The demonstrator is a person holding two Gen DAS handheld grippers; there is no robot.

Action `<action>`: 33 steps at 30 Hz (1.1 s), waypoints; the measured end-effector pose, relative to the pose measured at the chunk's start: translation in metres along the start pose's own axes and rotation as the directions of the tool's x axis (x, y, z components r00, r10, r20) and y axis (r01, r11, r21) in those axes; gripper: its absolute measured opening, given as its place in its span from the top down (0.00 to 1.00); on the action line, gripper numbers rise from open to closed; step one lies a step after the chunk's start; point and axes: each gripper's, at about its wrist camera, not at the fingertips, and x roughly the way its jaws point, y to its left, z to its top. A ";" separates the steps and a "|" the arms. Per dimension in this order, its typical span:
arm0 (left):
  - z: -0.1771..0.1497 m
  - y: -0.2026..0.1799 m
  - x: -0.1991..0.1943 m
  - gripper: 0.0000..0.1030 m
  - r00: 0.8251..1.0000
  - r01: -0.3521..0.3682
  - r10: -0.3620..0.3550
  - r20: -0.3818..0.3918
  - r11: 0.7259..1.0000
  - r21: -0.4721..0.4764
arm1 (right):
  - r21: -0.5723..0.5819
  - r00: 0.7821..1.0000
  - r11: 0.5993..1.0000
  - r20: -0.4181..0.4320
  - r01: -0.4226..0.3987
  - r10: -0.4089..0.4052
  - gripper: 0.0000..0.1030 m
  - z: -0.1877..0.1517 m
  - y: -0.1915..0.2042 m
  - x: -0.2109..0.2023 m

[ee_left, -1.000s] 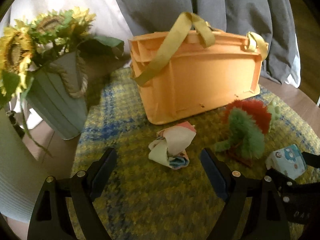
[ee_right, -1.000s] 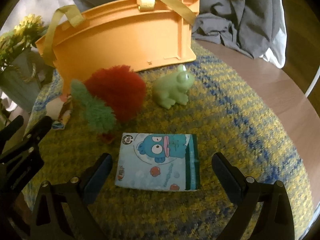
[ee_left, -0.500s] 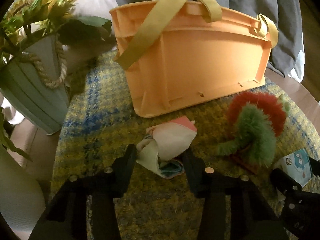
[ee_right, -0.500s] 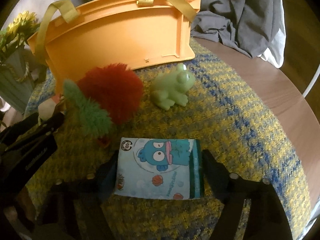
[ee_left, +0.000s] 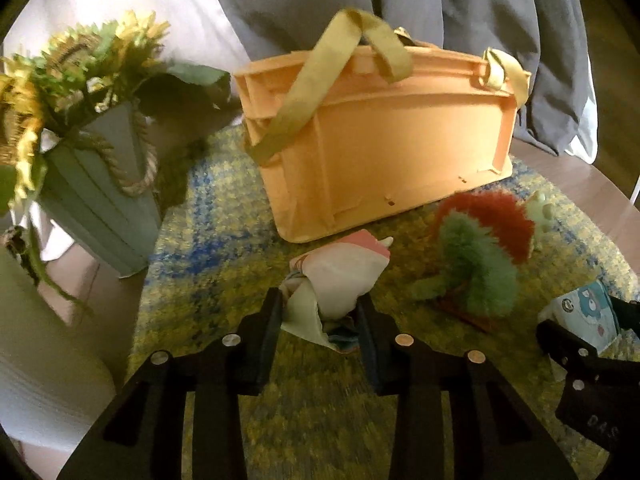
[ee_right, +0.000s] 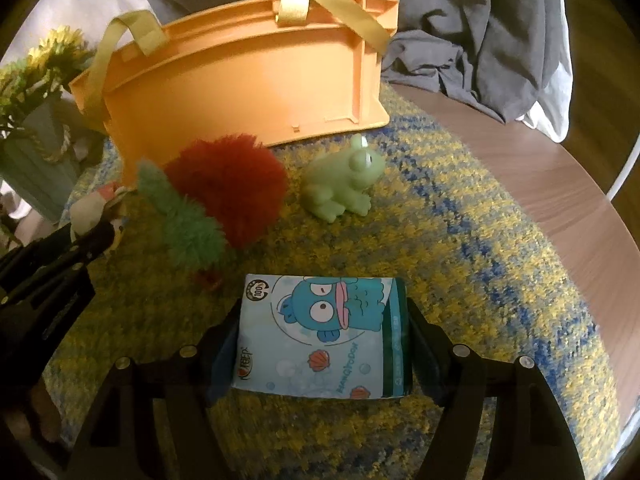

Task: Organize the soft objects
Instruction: 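Grasp the folded cloth with the left tool while the right tool grasps the blue tissue pack, then lift the cloth and tissue pack and carry both over the orange crate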

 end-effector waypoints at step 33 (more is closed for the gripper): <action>0.019 -0.047 -0.153 0.66 0.978 -0.108 0.143 0.155 0.970 -0.218 | -0.228 0.942 0.953 0.224 -0.198 0.249 0.29 0.043 -0.054 -0.113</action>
